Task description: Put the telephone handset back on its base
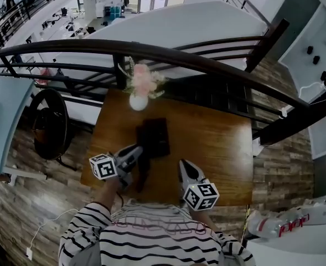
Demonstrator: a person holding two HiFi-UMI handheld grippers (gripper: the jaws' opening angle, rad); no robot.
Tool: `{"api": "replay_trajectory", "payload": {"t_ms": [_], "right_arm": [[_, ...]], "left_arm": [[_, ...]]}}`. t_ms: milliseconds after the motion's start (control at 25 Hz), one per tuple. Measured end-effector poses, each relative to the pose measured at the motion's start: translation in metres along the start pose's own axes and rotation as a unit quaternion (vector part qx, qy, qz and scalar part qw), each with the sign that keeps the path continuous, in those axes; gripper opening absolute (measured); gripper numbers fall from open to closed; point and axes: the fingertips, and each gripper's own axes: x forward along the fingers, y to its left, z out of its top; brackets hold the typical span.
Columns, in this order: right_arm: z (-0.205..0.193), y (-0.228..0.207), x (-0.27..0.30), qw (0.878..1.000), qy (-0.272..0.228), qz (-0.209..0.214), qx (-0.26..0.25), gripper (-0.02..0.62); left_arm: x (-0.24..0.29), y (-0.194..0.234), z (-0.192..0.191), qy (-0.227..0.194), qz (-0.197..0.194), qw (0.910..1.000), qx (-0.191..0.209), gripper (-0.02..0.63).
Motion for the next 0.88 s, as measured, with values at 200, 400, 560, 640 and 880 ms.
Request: {"api": "replay_trajectory", "payload": {"t_ms": [200, 400, 560, 640, 880], "right_arm": [[0.008, -0.021, 0.009, 1.0, 0.008, 0.007, -0.001, 0.0], [0.009, -0.036, 0.015, 1.0, 0.017, 0.009, 0.001, 0.0], [0.005, -0.047, 0.024, 1.0, 0.028, 0.008, 0.002, 0.0], [0.004, -0.05, 0.029, 0.999, 0.031, 0.01, 0.002, 0.0], [0.005, -0.058, 0.036, 0.999, 0.039, 0.018, 0.001, 0.0]], "left_arm": [[0.022, 0.026, -0.001, -0.007, 0.012, 0.9999, -0.004, 0.071], [0.036, 0.056, -0.004, -0.015, 0.033, 0.9992, -0.017, 0.071], [0.047, 0.08, -0.008, -0.015, 0.044, 0.9985, -0.027, 0.071], [0.051, 0.092, -0.011, -0.013, 0.049, 0.9982, -0.032, 0.071], [0.064, 0.117, -0.025, -0.003, 0.066, 0.9968, -0.044, 0.071]]}}
